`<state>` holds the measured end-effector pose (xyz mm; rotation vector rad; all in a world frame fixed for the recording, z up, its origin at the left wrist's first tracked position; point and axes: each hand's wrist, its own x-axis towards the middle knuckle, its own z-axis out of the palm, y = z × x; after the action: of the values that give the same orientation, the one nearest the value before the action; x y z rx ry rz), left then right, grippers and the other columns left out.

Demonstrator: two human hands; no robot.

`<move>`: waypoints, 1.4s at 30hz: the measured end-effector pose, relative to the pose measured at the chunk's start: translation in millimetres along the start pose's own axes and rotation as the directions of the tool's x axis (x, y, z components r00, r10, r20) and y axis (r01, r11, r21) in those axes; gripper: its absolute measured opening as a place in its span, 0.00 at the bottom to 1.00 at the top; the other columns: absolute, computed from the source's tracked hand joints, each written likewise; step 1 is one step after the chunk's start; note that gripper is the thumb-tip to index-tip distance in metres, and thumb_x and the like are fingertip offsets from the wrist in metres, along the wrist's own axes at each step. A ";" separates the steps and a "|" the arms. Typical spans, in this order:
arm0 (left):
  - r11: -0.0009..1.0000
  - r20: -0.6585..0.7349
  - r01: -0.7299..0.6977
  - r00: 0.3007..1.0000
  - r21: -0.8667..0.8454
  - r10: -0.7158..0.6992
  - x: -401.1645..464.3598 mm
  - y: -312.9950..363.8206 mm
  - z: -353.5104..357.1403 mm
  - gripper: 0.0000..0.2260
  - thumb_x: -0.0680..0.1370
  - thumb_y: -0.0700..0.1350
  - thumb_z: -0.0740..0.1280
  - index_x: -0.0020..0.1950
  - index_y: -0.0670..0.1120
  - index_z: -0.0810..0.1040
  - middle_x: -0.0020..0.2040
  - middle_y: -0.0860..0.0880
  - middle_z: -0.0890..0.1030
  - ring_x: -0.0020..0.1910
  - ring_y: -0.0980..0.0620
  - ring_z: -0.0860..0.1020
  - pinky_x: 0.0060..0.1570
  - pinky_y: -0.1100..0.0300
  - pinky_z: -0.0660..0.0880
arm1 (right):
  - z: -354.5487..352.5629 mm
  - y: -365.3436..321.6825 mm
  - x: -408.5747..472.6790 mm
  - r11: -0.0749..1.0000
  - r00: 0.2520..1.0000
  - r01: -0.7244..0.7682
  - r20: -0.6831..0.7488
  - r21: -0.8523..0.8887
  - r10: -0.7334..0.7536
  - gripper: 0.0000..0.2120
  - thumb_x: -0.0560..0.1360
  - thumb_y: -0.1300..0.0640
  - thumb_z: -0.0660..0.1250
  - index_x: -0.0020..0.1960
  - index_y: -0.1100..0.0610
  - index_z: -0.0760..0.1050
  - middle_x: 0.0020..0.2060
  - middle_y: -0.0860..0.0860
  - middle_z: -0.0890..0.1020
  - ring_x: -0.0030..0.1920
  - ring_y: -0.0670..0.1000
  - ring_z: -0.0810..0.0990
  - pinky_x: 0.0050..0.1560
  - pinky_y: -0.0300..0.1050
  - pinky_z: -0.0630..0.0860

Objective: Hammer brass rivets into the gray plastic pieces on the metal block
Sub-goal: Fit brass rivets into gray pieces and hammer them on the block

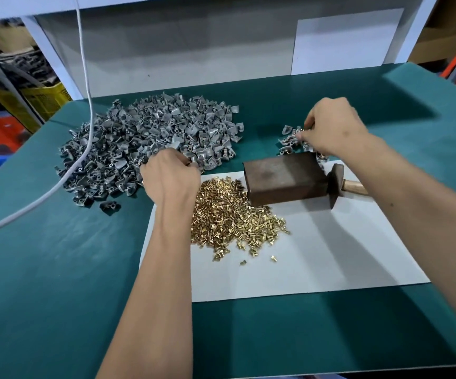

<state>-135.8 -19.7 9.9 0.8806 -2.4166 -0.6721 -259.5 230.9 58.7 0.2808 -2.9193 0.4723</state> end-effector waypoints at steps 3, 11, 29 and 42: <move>0.999 -0.014 -0.036 0.999 -0.024 0.036 -2.0 0.7 -0.7 0.06 0.72 0.37 0.70 0.43 0.46 0.85 0.42 0.44 0.86 0.46 0.39 0.82 0.44 0.54 0.78 | -3.7 -1.0 -3.2 0.998 1.000 0.009 -0.028 0.068 -0.007 0.14 0.73 0.49 0.77 0.55 0.56 0.85 0.49 0.59 0.85 0.53 0.61 0.83 0.57 0.50 0.80; 0.985 -0.024 0.102 0.994 -0.140 -0.107 5.7 -7.2 -3.0 0.14 0.70 0.29 0.67 0.44 0.46 0.84 0.44 0.48 0.83 0.43 0.45 0.81 0.40 0.55 0.79 | -11.3 -84.1 -77.0 0.764 0.730 0.614 0.224 0.200 -0.646 0.04 0.74 0.55 0.75 0.49 0.49 0.86 0.40 0.42 0.83 0.40 0.38 0.79 0.47 0.37 0.75; 0.944 0.143 0.181 0.979 -0.277 -0.146 17.6 -24.1 -33.3 0.06 0.72 0.42 0.79 0.46 0.50 0.85 0.48 0.49 0.86 0.49 0.50 0.83 0.51 0.57 0.80 | 43.9 -164.2 -119.0 0.695 0.577 0.646 0.394 0.315 -0.715 0.10 0.69 0.51 0.80 0.44 0.52 0.81 0.39 0.45 0.81 0.42 0.51 0.81 0.44 0.47 0.79; 0.981 0.266 0.140 0.959 -0.131 -0.101 21.6 -23.9 -24.7 0.09 0.73 0.38 0.77 0.39 0.51 0.84 0.42 0.50 0.86 0.42 0.49 0.85 0.44 0.55 0.84 | 31.6 -147.3 -113.4 0.665 0.548 0.735 0.458 0.135 -0.700 0.07 0.78 0.61 0.65 0.41 0.56 0.73 0.41 0.53 0.79 0.46 0.59 0.79 0.47 0.50 0.76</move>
<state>-125.4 -57.5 20.5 0.9344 -2.5112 -1.0587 -122.9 101.1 50.2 1.7335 -2.8424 0.1543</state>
